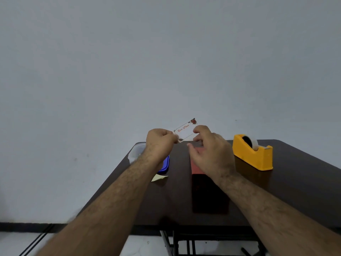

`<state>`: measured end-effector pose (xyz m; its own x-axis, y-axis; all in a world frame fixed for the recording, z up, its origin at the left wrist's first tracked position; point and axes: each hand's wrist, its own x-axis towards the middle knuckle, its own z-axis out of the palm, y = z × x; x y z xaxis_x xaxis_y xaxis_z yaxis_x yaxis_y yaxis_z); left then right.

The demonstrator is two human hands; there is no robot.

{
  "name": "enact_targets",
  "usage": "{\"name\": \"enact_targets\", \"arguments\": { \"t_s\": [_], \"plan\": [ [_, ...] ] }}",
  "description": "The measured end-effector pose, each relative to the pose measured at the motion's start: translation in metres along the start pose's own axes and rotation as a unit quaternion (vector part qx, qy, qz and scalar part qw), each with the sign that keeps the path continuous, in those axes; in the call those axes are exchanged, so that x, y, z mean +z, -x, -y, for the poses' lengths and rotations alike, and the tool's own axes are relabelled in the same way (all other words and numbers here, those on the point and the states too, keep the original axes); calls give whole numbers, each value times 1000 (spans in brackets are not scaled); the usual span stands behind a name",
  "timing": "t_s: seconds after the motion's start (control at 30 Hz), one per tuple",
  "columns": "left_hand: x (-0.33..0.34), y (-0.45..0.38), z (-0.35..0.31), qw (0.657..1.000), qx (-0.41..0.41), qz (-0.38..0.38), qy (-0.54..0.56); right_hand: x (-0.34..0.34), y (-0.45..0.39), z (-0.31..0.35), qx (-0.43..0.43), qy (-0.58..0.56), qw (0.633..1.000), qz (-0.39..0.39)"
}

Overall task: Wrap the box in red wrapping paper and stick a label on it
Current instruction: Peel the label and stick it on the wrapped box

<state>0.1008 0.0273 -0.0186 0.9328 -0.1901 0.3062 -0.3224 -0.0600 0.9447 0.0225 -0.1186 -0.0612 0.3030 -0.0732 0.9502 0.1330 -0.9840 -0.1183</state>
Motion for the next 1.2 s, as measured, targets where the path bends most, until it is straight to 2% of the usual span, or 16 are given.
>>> {"name": "enact_targets", "arguments": {
  "t_s": [0.13,0.23,0.4,0.53,0.73,0.83,1.03,1.1,1.2],
  "plan": [
    [-7,-18,10,1000,-7,14,-1,1,-8,-19,182,-91,979,-35],
    [-7,-30,15,999,-19,44,-10,3,-20,-33,326,-218,920,-13],
    [6,-48,22,994,-48,96,-31,14,-32,-59,442,-290,846,66],
    [21,-62,28,990,-64,119,-42,17,-37,-78,463,-300,828,106],
    [42,-82,32,985,-75,147,-54,23,-41,-99,434,-250,851,159],
    [50,-93,36,982,-86,154,-66,28,-43,-110,438,-235,849,178],
    [69,-103,47,971,-112,161,-135,43,-37,-128,477,-204,824,227],
    [76,-106,48,967,-121,157,-160,46,-36,-131,472,-174,830,242],
    [86,-109,45,953,-108,156,-238,48,-37,-132,415,-88,854,300]
  ]
}}
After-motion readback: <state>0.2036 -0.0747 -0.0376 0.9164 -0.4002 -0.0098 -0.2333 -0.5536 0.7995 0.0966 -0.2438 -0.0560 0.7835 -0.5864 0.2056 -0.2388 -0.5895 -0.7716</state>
